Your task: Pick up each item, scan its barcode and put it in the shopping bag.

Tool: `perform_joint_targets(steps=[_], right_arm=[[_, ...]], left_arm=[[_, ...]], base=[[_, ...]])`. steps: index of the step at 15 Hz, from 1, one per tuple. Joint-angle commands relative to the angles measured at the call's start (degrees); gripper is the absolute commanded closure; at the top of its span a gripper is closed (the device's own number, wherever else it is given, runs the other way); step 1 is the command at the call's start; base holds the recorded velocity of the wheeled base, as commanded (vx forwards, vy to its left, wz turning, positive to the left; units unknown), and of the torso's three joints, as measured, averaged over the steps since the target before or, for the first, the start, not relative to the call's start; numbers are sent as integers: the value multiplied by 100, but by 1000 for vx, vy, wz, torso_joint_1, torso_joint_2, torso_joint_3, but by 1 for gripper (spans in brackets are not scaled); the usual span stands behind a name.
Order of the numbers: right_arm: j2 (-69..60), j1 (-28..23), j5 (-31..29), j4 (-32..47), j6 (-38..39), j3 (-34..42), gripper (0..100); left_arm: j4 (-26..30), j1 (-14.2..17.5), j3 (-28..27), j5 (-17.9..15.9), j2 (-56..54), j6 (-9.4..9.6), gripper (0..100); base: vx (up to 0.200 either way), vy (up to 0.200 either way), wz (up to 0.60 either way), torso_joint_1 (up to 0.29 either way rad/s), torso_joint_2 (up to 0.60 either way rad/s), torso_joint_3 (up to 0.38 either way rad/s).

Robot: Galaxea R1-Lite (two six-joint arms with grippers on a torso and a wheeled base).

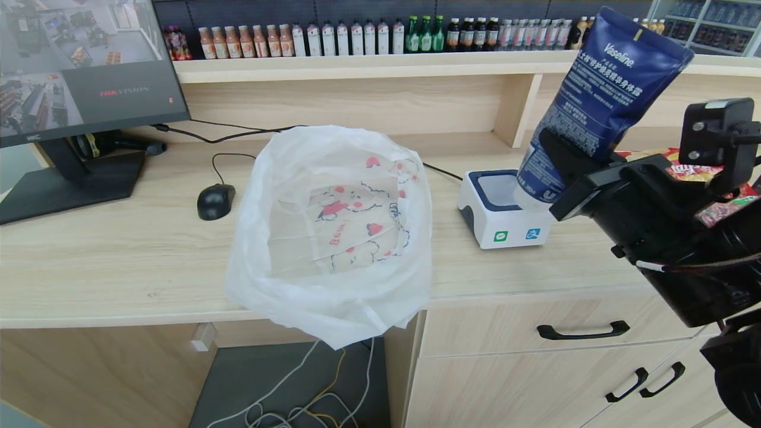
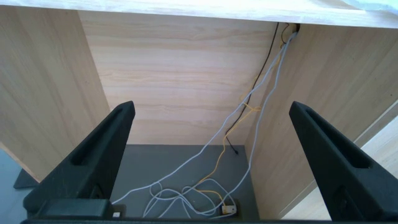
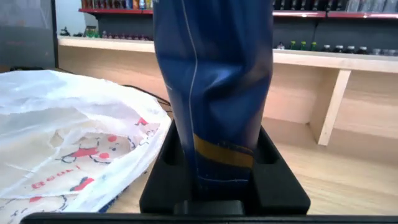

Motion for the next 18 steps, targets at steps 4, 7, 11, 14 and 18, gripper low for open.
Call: perform_joint_targets(steps=[4, 7, 11, 14, 18], right_arm=[[5, 78, -202, -25, 111, -211, 100], [32, 78, -202, -69, 137, -299, 100], [137, 104, -184, -122, 269, -316, 100], [287, 104, -184, -122, 295, -510, 100], [313, 122, -184, -122, 295, -527, 100]], left_arm=[[9, -8, 0, 1, -10, 22, 0], [9, 1, 0, 1, -10, 4, 0], [9, 1, 0, 1, -1, -5, 0], [9, 1, 0, 1, -1, -13, 0], [9, 1, 0, 1, -1, -13, 0]], base=[[0, 0, 0, 0, 0, 0], [0, 0, 0, 0, 0, 0], [0, 50, 0, 2, 1, 1], [0, 200, 0, 4, 2, 4], [0, 200, 0, 4, 0, 6]])
